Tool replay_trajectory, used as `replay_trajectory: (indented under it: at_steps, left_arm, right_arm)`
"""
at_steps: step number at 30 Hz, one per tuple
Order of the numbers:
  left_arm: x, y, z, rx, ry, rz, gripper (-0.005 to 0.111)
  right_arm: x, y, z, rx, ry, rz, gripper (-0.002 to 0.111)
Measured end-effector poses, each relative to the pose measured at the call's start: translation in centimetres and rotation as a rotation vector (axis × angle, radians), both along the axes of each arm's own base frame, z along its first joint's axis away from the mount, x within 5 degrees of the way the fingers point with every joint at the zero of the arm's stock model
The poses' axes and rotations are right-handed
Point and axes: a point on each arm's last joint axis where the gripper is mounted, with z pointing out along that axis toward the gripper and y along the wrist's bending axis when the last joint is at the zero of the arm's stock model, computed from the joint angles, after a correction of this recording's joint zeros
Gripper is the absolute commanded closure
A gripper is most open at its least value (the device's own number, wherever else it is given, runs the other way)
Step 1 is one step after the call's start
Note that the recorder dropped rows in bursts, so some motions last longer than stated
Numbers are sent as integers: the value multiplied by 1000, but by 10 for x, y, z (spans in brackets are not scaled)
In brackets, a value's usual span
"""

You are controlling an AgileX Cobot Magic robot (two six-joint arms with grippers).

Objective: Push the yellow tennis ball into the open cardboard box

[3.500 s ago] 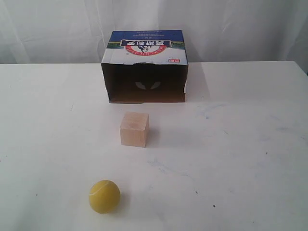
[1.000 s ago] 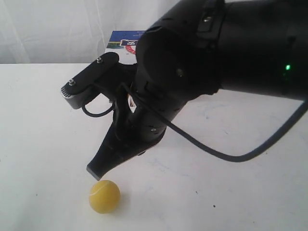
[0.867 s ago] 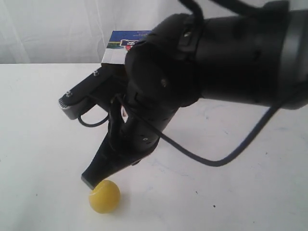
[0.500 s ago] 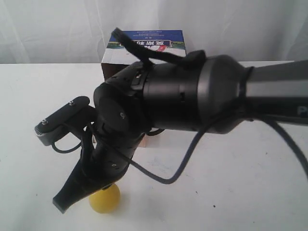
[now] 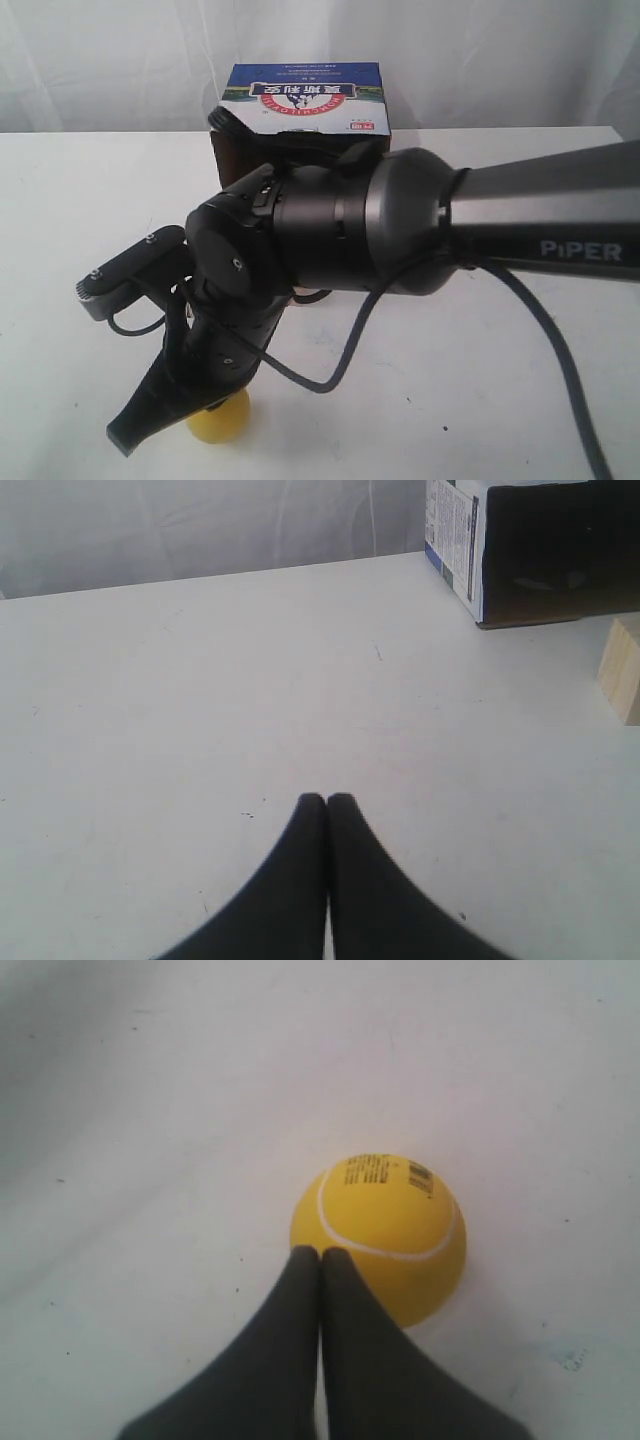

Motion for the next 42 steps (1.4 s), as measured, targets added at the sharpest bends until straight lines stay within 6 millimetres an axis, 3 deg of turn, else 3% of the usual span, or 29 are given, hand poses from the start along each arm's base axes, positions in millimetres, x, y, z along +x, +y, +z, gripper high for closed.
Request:
replay_trajectory:
  at_steps: [7,19,31,33,36,42]
  left_arm:
    - [0,0,0,0,0,0,107]
    - [0,0,0,0,0,0,107]
    - [0,0,0,0,0,0,107]
    - [0,0,0,0,0,0,107]
    - [0,0,0,0,0,0,107]
    - [0,0,0,0,0,0,107]
  right_arm:
    - [2,3,-16,-34,22,0,108]
    - [1,0,-17,-68,29,5,108]
    - [-7,-51,-25,-161,41,-101,108]
    - [-10,-60,-20,-164,28,-118,108]
    - [-12,-68,4,-111,-38,-124,108]
    - [-11,-67,47,52,-144,-130,108]
